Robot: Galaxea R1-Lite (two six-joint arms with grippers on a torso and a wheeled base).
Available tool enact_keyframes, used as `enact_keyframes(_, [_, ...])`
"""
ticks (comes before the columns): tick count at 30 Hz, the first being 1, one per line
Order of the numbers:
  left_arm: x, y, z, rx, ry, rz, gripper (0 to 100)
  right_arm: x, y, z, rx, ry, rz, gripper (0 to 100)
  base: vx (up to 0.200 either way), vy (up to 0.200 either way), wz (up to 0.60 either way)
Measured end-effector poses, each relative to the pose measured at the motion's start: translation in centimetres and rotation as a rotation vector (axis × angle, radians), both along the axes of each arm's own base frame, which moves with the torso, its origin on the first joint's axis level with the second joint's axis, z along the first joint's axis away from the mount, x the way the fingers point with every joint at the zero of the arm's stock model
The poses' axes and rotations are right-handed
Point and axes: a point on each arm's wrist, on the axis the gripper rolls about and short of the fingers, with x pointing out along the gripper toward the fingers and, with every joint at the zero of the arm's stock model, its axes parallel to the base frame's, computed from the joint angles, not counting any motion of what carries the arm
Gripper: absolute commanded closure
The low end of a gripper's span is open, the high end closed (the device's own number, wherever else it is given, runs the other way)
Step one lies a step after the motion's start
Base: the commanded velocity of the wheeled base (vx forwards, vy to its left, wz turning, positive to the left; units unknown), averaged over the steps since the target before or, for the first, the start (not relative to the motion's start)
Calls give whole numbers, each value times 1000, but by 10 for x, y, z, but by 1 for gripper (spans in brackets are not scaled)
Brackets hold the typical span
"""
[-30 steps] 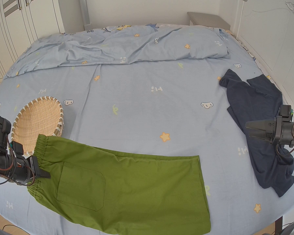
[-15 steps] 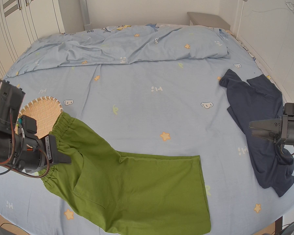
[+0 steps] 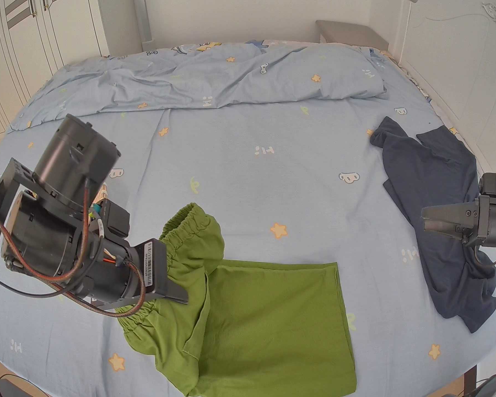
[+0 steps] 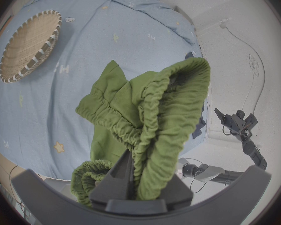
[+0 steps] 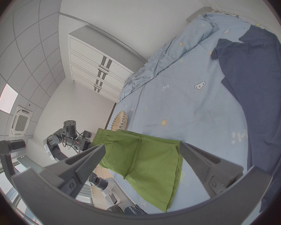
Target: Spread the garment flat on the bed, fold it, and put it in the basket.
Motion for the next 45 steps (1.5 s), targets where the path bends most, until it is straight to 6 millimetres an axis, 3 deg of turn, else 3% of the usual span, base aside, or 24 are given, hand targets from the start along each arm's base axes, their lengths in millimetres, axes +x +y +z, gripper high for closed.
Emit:
enact_keyframes(16, [10,-45,-11,-54,98,6,100,2,3,-4,-2,19,14,0,0,0,0])
enact_keyframes(25, [11,-69,-9,-171,58,8,100,3,3,-5,-2,22,13,0,0,0,0])
enact_keyframes(34, [3,-88,-22,-149,82,-49,100,4,3,-6,-4,22,11,0,0,0,0])
enact_keyframes(41, [7,-104,-26,-211,48,-63,100,4,3,-6,-4,24,13,0,0,0,0])
enact_keyframes(42, [8,-105,-26,-219,43,-63,0,4,3,-6,-4,24,13,0,0,0,0])
enact_keyframes(45, [5,-111,-29,-227,44,-79,0,4,2,-6,-5,24,9,0,0,0,0])
